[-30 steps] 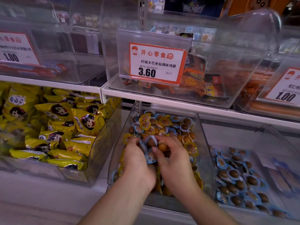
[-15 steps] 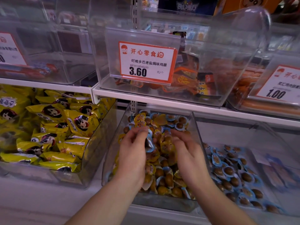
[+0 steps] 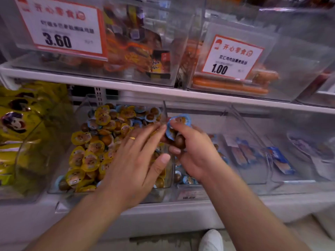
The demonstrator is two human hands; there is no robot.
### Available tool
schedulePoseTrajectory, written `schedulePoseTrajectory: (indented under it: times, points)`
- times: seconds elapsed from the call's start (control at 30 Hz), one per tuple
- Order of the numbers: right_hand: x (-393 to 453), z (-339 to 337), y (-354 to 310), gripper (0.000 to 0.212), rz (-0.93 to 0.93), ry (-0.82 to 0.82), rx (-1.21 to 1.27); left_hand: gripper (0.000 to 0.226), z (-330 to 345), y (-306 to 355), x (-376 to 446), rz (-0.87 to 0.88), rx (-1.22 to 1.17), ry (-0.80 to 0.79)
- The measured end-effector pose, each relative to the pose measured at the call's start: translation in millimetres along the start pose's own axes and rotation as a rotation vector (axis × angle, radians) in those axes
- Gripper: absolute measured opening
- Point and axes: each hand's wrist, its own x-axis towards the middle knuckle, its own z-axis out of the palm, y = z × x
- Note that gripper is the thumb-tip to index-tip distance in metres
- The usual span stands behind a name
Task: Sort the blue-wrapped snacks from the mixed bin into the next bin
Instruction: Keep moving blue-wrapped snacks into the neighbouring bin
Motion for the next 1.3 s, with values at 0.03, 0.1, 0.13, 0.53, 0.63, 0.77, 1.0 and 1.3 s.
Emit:
schedulePoseTrajectory:
  times: [0.03,0.1,0.13,0.53,0.63,0.77,1.0,1.3]
  points:
    - [2.4,-13.6,-7.0,0.014,-0.024,0.016,-0.107,0.058,-0.4,-5.5,-0.4,-0.018,-0.076,-0.011]
    - [6.7,-46.8,-17.6,0.020,-0.042,0.027,-0.324,0.049,-2.7,-22.7,0.3,-0.100,-0.156,-0.064]
    - [9.3,-65.6,-20.4,0.020,-0.053,0.033,-0.443,0.047,-3.9,-33.0,0.8,-0.144,-0.155,-0.125]
    - [32.7,-86.3,-1.7,0.023,-0.275,0.267,-0.682,0.108,21.2,-47.4,3.6,-0.242,0.101,-0.605]
    - [30.1,-43.5,21.7,0.024,-0.336,0.122,-0.679,0.099,31.6,-43.0,5.9,-0.243,0.163,-0.571]
    - [36.9,-17.0,46.4,0.031,-0.382,0.057,-0.847,0.063,37.7,-48.1,23.9,-0.153,0.291,-0.487]
    - [46.0,-22.8,48.0,0.024,-0.431,0.065,-0.768,0.010,-19.2,-102.1,26.7,-0.167,0.298,-0.388]
    - [46.5,-22.7,53.3,0.028,-0.428,0.091,-0.731,0.074,-32.3,-70.9,39.9,-0.304,0.171,-0.566]
